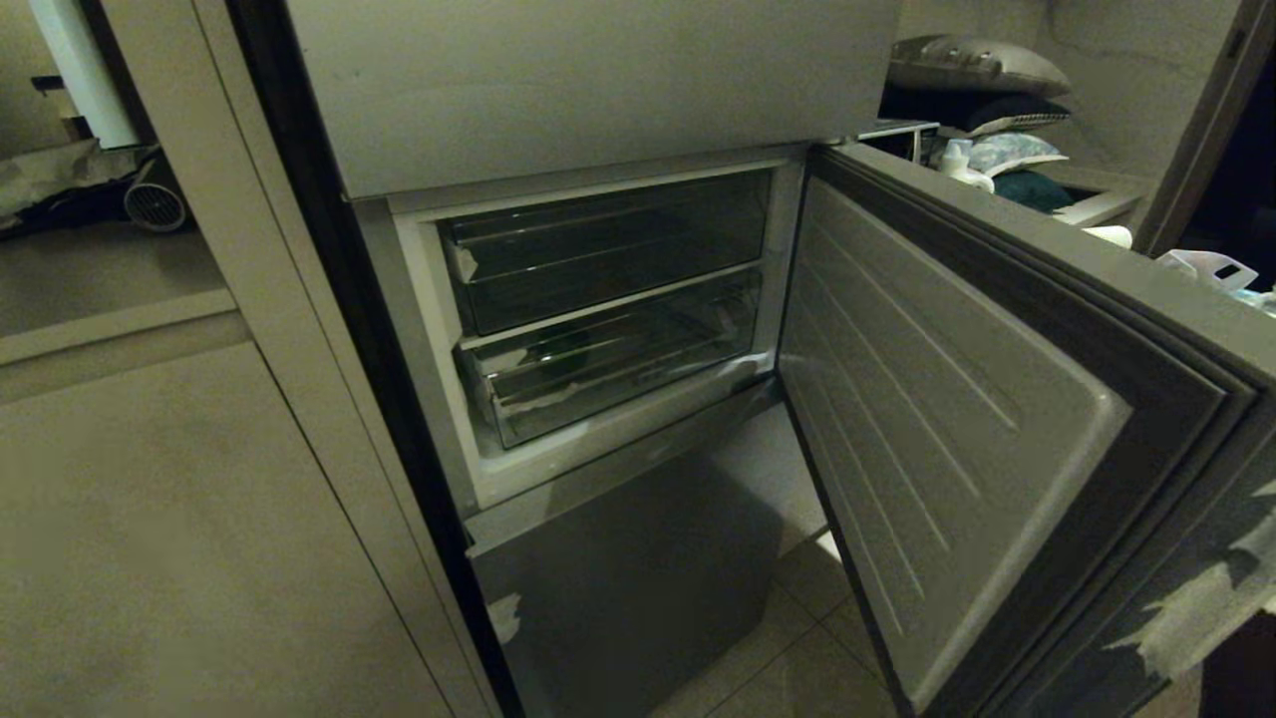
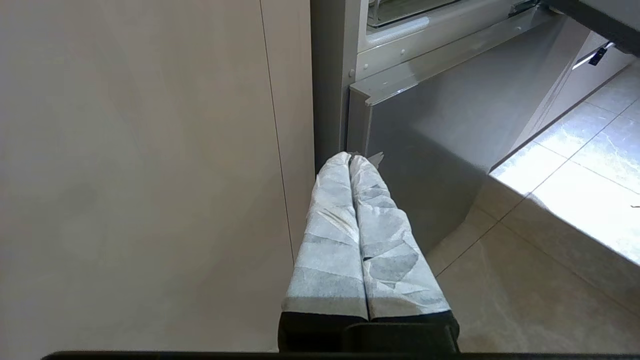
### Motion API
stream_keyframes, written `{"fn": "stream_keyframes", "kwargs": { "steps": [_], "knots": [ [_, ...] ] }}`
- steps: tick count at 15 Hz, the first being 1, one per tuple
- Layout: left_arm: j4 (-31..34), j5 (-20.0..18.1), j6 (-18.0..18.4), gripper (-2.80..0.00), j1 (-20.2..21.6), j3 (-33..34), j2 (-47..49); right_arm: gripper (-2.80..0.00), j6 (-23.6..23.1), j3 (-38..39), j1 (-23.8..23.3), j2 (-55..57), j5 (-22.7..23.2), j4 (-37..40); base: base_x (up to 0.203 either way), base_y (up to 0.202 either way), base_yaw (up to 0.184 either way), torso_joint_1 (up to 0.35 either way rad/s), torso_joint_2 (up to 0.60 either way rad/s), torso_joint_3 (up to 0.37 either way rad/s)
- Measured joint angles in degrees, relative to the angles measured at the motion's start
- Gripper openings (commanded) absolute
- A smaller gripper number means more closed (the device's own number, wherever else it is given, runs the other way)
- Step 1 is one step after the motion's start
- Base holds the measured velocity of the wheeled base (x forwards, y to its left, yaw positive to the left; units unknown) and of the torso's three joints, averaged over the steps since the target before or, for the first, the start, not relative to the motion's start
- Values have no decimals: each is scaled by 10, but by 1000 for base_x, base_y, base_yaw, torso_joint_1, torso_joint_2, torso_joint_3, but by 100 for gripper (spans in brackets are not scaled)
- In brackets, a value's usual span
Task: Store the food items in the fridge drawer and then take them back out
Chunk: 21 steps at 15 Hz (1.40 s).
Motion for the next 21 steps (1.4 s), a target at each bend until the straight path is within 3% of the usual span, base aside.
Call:
{"fn": "stream_keyframes", "kwargs": {
  "steps": [4, 6, 7, 13, 17, 21],
  "knots": [
    [0, 0, 0, -280, 0, 0, 0, -280, -16, -47, 170, 57, -127, 35, 0, 0, 0, 0, 0, 0],
    [0, 0, 0, -280, 0, 0, 0, -280, -37, -65, 226, 103, -182, 37, 0, 0, 0, 0, 0, 0],
    [0, 0, 0, -280, 0, 0, 0, -280, -42, -76, 241, 125, -188, 38, 0, 0, 0, 0, 0, 0],
    [0, 0, 0, -280, 0, 0, 0, -280, -48, -155, 289, 250, -160, 31, 0, 0, 0, 0, 0, 0],
    [0, 0, 0, -280, 0, 0, 0, -280, -48, -212, 311, 349, -152, -23, 0, 0, 0, 0, 0, 0],
    [0, 0, 0, -280, 0, 0, 0, -280, -48, -277, 318, 444, -92, -73, 0, 0, 0, 0, 0, 0]
  ]
}}
